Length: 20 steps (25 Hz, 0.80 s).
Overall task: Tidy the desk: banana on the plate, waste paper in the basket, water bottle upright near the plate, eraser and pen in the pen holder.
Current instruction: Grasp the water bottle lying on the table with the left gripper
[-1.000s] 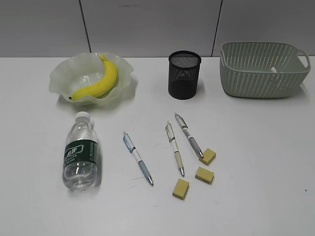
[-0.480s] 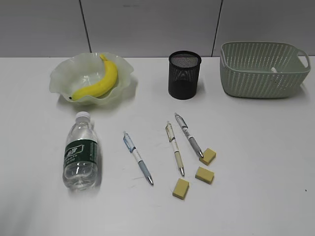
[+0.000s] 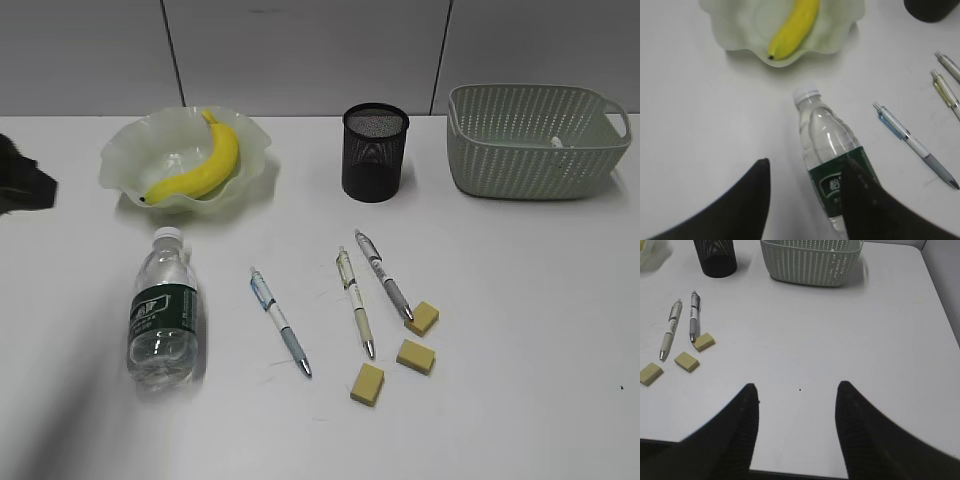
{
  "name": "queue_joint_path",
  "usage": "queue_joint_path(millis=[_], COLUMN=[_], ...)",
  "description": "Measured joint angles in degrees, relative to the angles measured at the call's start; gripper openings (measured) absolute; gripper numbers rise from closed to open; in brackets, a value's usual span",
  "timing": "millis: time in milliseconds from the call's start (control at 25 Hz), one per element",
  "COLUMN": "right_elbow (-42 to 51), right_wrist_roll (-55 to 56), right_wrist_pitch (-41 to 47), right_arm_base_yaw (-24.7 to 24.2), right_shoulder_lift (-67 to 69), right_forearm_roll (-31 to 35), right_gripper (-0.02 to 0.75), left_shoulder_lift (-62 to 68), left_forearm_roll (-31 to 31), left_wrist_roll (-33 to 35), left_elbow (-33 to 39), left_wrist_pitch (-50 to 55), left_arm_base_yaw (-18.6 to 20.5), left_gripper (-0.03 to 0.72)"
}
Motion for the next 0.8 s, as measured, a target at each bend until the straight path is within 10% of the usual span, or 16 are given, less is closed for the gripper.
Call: queue_joint_path(millis=[400, 800], right_elbow=[0.0, 0.0], right_wrist_roll=[0.1, 0.1], right_wrist_pitch=[0.0, 0.0], right_arm_base_yaw=[0.0, 0.0], right_shoulder_lift=[0.0, 0.0], right_forearm_roll=[0.0, 0.0], right_gripper=[0.387, 0.314], left_shoulder_lift=[15.4, 26.0], left_forearm_roll=[-0.6, -1.0], left_wrist_roll=[0.0, -10.5], left_elbow=[-5.2, -5.2], left_wrist_pitch=[-1.1, -5.8], left_arm_base_yaw=[-9.1, -9.1], left_gripper=[0.564, 0.588])
